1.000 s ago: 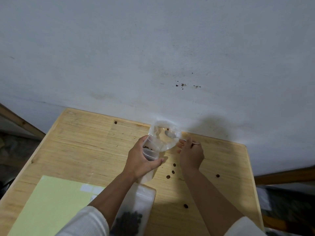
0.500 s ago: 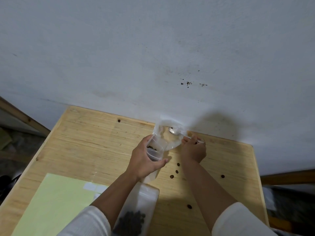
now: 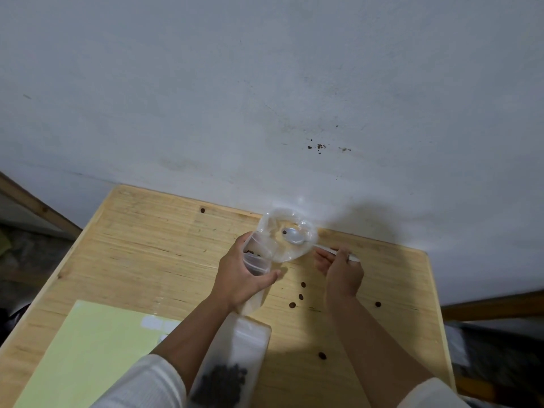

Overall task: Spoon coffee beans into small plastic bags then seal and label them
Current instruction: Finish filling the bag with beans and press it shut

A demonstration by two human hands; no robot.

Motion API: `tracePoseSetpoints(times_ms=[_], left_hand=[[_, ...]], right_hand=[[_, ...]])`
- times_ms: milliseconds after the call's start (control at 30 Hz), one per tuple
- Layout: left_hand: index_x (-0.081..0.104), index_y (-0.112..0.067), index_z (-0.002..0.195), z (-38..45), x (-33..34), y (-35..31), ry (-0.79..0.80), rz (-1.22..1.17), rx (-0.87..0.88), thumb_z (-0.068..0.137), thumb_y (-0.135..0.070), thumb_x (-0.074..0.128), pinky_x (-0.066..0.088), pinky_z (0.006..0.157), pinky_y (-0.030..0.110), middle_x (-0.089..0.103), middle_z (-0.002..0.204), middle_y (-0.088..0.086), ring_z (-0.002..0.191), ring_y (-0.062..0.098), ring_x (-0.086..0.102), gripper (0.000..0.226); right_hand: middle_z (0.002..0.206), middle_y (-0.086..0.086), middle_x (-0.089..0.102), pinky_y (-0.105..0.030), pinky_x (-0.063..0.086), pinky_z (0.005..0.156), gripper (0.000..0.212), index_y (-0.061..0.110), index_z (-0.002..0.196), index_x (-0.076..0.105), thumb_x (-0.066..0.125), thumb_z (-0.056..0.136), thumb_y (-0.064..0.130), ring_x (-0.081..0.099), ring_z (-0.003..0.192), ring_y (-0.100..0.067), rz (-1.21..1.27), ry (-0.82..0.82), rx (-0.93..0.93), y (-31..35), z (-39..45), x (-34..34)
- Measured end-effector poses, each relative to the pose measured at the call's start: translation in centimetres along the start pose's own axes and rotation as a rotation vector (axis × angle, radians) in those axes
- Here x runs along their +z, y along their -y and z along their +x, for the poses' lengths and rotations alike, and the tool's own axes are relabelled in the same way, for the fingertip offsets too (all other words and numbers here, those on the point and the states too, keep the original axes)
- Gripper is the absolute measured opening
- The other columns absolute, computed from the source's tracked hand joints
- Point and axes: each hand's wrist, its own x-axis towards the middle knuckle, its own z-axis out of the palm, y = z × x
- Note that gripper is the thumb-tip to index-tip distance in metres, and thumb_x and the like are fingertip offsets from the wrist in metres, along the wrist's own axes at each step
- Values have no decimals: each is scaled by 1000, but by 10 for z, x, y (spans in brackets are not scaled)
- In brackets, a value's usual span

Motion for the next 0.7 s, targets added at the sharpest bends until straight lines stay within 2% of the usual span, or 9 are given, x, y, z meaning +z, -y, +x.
tracePoseSetpoints(times_ms=[100, 233, 333, 433, 533, 600, 700], left_hand=[[38, -25, 138, -1, -2, -1, -14, -8, -7, 47, -63, 75, 34, 84, 12, 47, 119, -19, 109, 4, 48, 105], [37, -24, 139, -4, -4, -1, -24, 0, 5, 41, -75, 73, 36, 89, 16, 48, 128, -14, 114, 3, 46, 117], [35, -22, 141, -6, -6, -2, -42, 8, 27, 48, -65, 80, 36, 94, 21, 47, 136, -8, 119, 3, 42, 112], [34, -22, 141, -6, -6, -4, -72, 5, 65, 54, -53, 83, 34, 96, 21, 45, 139, -6, 122, 4, 40, 105], [33, -19, 142, -7, -5, -8, -112, 7, 104, 58, -43, 85, 32, 99, 20, 44, 140, -4, 126, 8, 40, 101], [34, -19, 141, -8, -6, -10, -138, 12, 131, 59, -41, 85, 33, 100, 21, 44, 140, -3, 127, 9, 40, 100], [35, -19, 141, -9, -7, -13, -165, 28, 164, 60, -40, 85, 32, 100, 20, 43, 140, -4, 123, 4, 39, 98]], right_hand=[[79, -14, 69, -20, 49, 42, 28, 2, 96, 56, 33, 100, 17, 68, 58, -12, 10, 36, -47, 11, -5, -3], [72, -11, 67, -20, 46, 39, 33, 8, 85, 57, 31, 101, 19, 67, 54, -10, 15, 164, -189, 36, -23, -7], [67, -10, 67, -22, 45, 40, 32, 11, 82, 56, 32, 102, 19, 67, 59, -17, 8, 301, -326, 54, -40, -10], [68, -14, 67, -24, 46, 42, 30, 12, 84, 57, 33, 102, 17, 67, 64, -23, -120, 412, -495, 64, -52, -13], [68, -11, 66, -24, 47, 44, 27, 13, 87, 62, 39, 99, 18, 63, 60, -19, -253, 496, -670, 70, -59, -19], [64, -3, 64, -22, 45, 44, 23, 14, 85, 67, 47, 96, 16, 57, 49, -12, -332, 516, -706, 76, -62, -26], [59, -2, 65, -22, 44, 45, 13, 16, 84, 72, 60, 89, 12, 52, 43, -13, -393, 528, -657, 81, -65, -38]])
